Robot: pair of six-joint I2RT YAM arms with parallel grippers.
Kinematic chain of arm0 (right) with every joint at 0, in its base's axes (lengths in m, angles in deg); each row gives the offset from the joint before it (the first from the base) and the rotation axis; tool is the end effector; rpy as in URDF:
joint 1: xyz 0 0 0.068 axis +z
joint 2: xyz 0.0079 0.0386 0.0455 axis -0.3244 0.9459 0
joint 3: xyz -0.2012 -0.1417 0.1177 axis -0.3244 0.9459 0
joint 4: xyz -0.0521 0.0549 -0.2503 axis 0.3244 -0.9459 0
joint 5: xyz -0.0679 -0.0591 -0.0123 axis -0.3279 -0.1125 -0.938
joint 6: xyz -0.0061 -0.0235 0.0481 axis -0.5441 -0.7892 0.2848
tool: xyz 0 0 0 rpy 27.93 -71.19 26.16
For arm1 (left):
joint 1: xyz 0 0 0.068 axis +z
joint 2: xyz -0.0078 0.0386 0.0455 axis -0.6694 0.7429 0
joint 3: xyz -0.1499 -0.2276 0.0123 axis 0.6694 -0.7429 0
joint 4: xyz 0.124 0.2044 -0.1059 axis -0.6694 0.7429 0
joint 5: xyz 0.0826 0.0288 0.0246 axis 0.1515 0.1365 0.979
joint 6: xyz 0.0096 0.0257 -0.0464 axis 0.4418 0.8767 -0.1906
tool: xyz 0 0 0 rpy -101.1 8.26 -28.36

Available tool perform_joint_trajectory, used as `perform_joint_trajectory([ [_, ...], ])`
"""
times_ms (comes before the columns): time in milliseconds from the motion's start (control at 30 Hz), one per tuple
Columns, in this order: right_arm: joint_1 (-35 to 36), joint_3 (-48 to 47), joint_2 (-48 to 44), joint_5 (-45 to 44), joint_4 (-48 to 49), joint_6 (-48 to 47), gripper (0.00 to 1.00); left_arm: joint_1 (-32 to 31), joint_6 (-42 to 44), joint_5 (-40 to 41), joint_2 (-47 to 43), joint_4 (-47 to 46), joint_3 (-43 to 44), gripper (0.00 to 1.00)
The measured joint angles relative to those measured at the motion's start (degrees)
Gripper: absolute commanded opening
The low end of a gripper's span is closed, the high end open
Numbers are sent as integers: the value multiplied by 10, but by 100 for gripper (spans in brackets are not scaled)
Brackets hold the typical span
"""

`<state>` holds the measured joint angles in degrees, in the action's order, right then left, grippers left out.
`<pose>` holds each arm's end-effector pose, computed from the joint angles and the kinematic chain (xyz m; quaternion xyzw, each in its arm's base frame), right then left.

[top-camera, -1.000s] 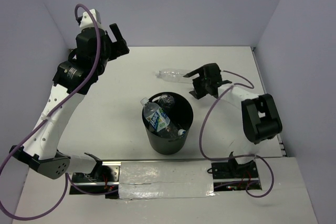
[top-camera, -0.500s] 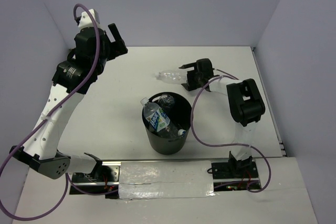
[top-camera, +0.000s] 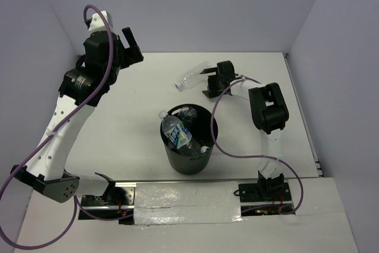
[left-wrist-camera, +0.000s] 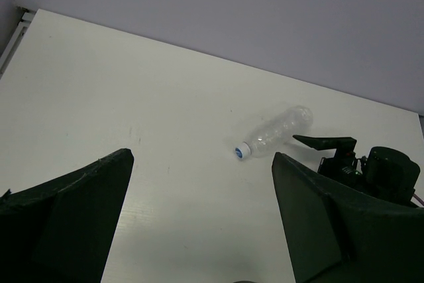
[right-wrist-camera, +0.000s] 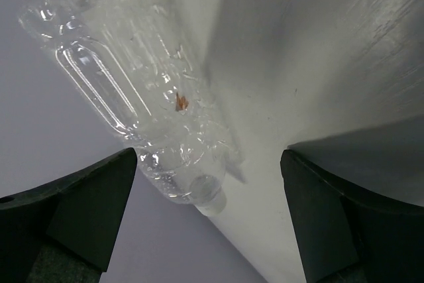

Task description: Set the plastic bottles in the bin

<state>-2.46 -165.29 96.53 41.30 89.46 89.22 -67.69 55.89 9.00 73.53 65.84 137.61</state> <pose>0.4465 0.1364 0.1416 0.5407 0.7351 0.3598 0.1946 0.2369 -0.0941 0.5051 -0.1874 0.7525 -0.1001 0.6233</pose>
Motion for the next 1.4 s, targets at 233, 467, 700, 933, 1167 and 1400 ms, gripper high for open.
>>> perform_joint_trajectory([
  [233,3,-14,3,-23,-36,0,79,2,2,5,-5,1,-8,99],
  [467,4,-14,2,-57,-57,-10,61,3,13,10,-6,1,-8,99],
  [700,0,25,-35,-88,-59,-46,69,3,16,15,-6,3,-8,99],
  [933,-16,76,-124,-91,-53,-86,94,3,30,30,2,10,-1,99],
  [1167,-35,9,-134,-44,-73,-205,99,5,42,15,78,26,56,99],
  [1400,-38,-327,13,33,-204,-428,100,5,40,-24,155,51,83,99],
])
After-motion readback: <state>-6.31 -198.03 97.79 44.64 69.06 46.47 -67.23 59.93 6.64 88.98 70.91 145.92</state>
